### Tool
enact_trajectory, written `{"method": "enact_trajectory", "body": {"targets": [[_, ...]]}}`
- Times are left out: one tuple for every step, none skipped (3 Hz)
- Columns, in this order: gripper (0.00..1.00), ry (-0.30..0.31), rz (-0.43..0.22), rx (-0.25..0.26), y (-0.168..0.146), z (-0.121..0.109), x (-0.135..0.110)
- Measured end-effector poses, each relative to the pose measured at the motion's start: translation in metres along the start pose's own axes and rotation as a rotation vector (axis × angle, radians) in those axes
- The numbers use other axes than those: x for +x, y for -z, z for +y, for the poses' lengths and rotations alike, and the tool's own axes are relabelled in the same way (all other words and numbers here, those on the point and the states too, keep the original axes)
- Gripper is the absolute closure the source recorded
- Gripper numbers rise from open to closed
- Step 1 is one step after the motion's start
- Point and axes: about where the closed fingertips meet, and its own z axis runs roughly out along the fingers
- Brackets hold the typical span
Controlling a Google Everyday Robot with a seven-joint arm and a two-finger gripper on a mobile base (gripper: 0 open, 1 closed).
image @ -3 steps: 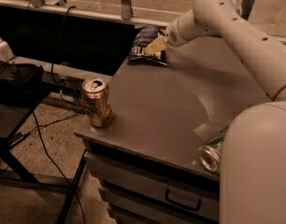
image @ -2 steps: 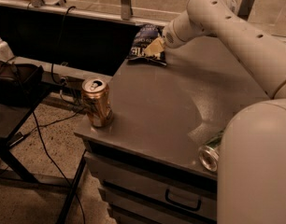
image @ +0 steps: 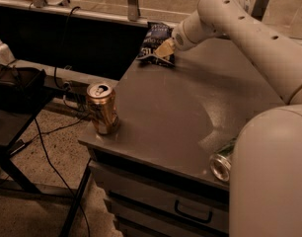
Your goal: Move blue chip bag near orange can
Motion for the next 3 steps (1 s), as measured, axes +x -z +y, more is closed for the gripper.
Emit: {"method": "enact_trajectory", "body": {"targets": [[1.00, 0.000, 0.000, 0.000, 0.000, 0.000, 0.000], [1.00, 0.058, -0.035, -0.022, 0.023, 0.000, 0.001], [1.00, 0.132, -0.128, -0.127, 0.094, 0.017, 0.014]]}}
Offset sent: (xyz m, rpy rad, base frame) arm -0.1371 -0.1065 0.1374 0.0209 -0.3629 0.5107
